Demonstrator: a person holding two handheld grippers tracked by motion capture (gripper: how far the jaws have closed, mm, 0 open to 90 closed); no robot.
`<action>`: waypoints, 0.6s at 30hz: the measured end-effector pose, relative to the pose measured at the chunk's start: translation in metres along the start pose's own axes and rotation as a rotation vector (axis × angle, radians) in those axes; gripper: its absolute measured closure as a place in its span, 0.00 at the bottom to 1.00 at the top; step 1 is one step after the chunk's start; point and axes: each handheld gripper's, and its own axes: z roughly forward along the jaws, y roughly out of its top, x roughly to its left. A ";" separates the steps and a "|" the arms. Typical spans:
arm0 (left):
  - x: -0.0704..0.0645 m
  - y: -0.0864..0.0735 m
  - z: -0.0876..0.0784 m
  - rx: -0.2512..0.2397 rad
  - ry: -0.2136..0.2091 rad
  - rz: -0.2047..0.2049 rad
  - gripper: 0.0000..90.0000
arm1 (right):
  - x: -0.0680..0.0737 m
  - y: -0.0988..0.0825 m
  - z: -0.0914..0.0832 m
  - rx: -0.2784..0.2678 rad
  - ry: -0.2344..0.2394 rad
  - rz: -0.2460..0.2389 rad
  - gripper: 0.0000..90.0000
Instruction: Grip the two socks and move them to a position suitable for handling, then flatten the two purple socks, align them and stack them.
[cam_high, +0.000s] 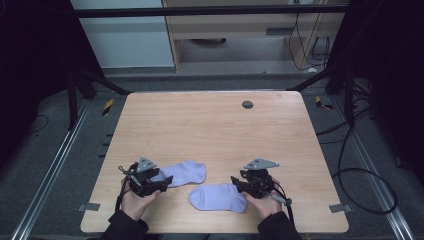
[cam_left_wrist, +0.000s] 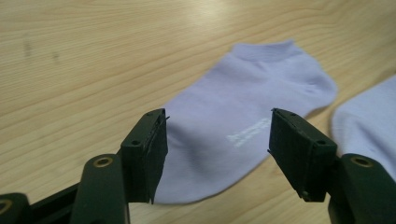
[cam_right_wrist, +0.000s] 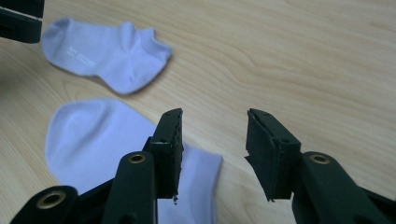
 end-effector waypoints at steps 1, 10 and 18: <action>0.006 -0.001 -0.001 -0.001 0.011 -0.011 0.40 | 0.001 0.002 0.001 -0.004 0.001 0.002 0.62; 0.033 -0.008 -0.007 0.011 0.062 -0.069 0.42 | 0.016 0.026 0.028 -0.016 0.015 -0.001 0.57; 0.036 -0.010 0.000 0.034 0.064 -0.072 0.45 | 0.020 0.035 0.047 -0.018 0.019 0.013 0.57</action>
